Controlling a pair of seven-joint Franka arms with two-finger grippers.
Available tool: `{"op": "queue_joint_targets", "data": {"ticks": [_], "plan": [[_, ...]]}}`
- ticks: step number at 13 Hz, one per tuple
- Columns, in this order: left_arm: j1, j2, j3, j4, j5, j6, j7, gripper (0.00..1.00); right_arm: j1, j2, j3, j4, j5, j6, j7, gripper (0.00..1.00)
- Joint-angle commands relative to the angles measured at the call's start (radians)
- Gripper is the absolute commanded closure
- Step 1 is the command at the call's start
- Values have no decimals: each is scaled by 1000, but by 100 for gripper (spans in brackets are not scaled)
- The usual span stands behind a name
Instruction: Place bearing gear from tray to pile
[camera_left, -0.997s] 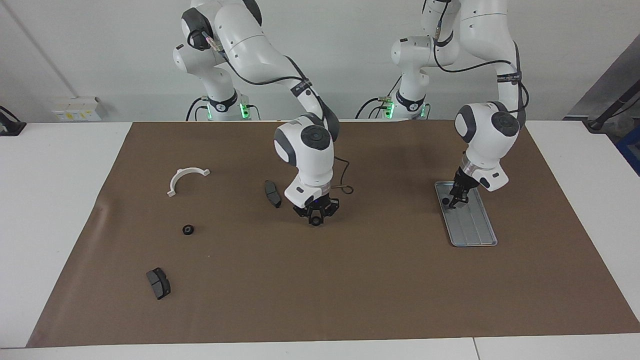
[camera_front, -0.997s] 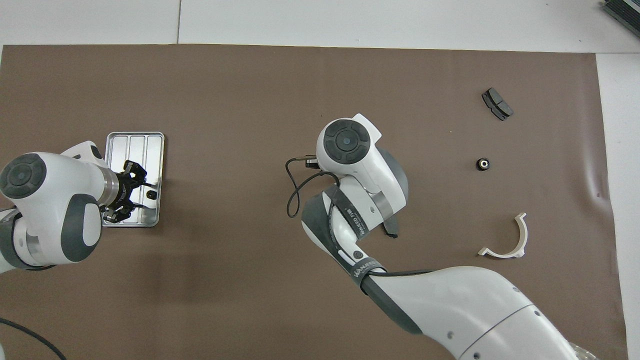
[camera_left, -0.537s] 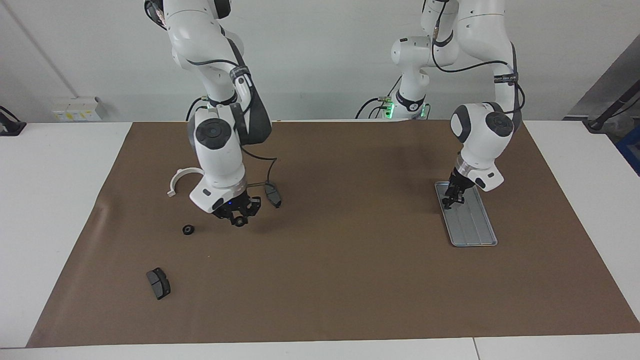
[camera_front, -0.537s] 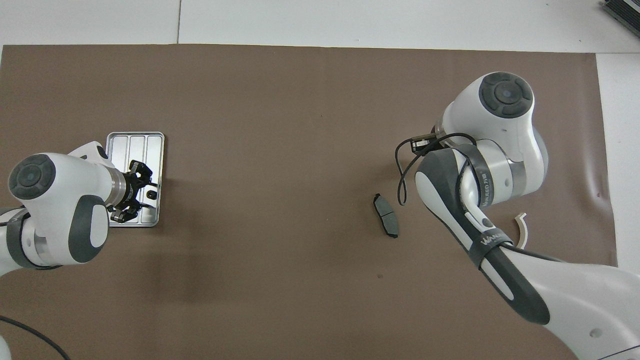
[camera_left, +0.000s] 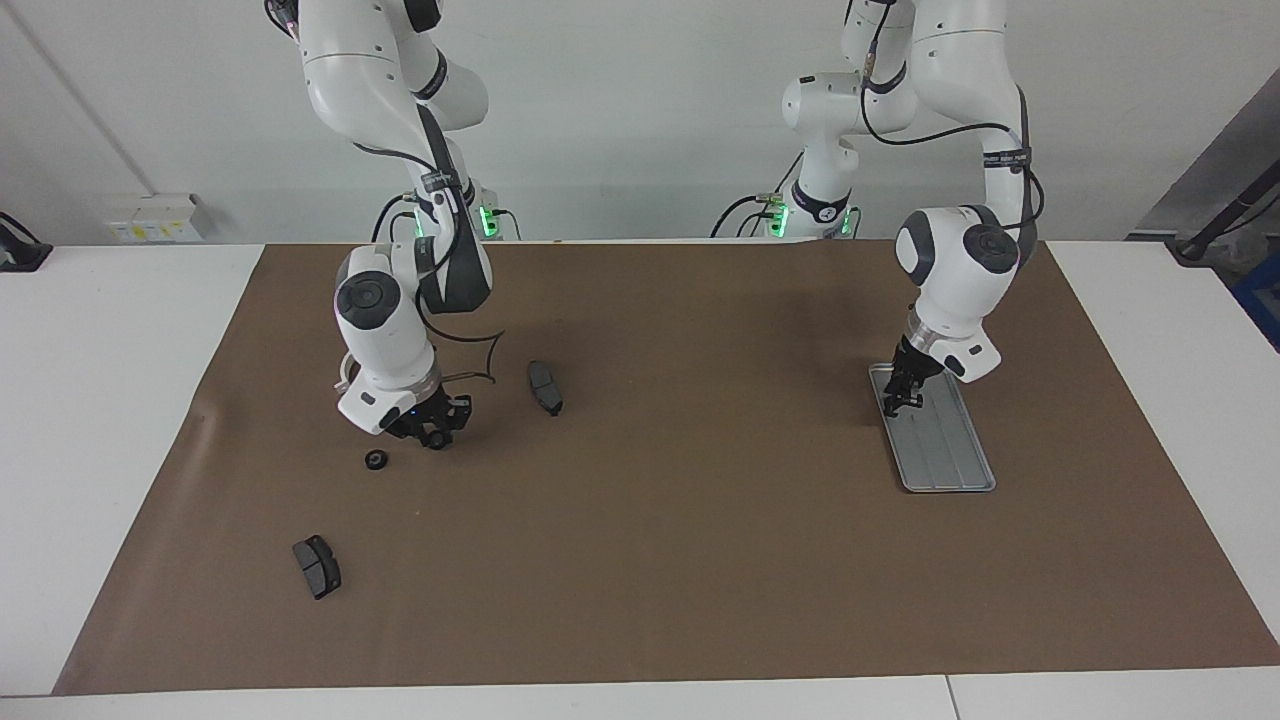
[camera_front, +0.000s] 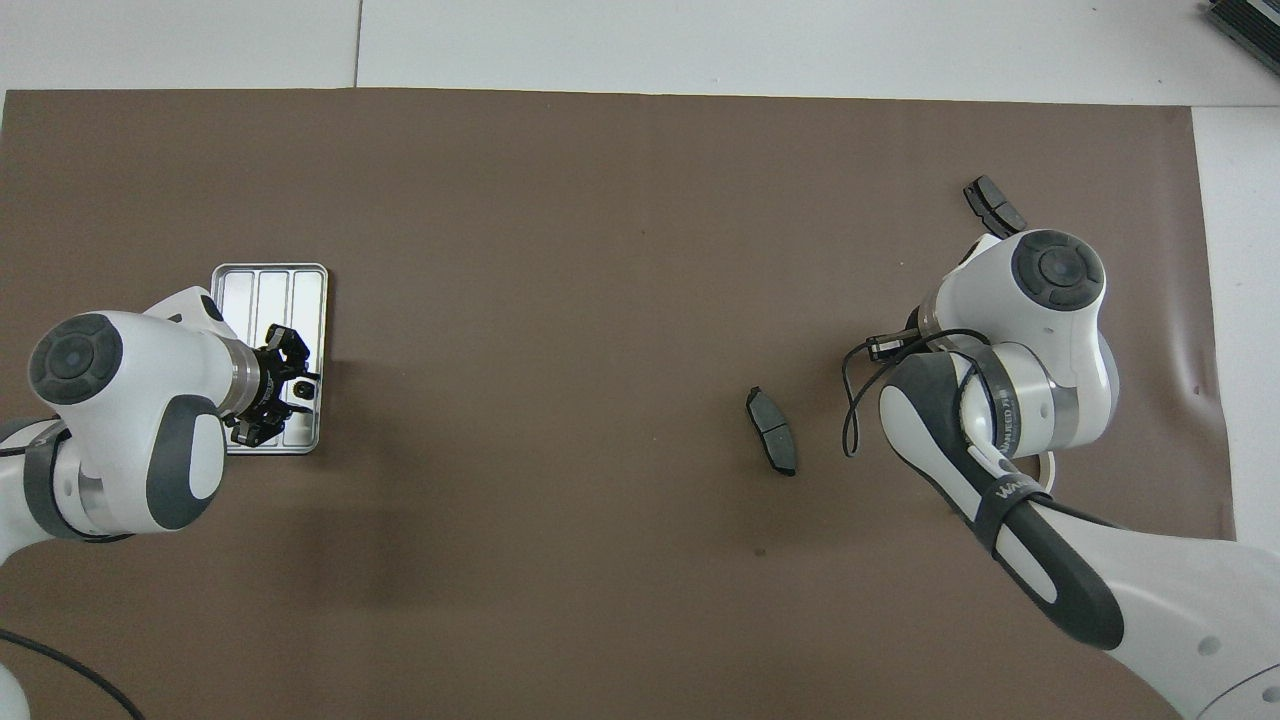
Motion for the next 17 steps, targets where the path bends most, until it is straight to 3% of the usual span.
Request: {"op": "queue_joint_targets", "data": {"ticks": [1, 2, 3, 7, 13, 17], "plan": [[-12, -29, 8, -36, 4, 19, -8, 68, -21, -49, 14, -60, 23, 24, -34, 90], [-10, -29, 8, -36, 5, 19, -7, 72, -21, -49, 14, -60, 23, 24, -26, 21], [-12, -29, 8, -36, 5, 19, -7, 76, -21, -49, 14, -60, 24, 23, -18, 0], [-10, -23, 11, -22, 5, 19, -3, 83, -8, -53, 12, -8, 24, 20, 70, 0], [-15, 43, 8, 189, 7, -68, -10, 87, -19, -86, 9, 60, 23, 0, 80, 0], [-186, 87, 13, 334, 55, -122, -13, 87, -24, -105, -3, 141, 9, -94, 80, 0]]}}
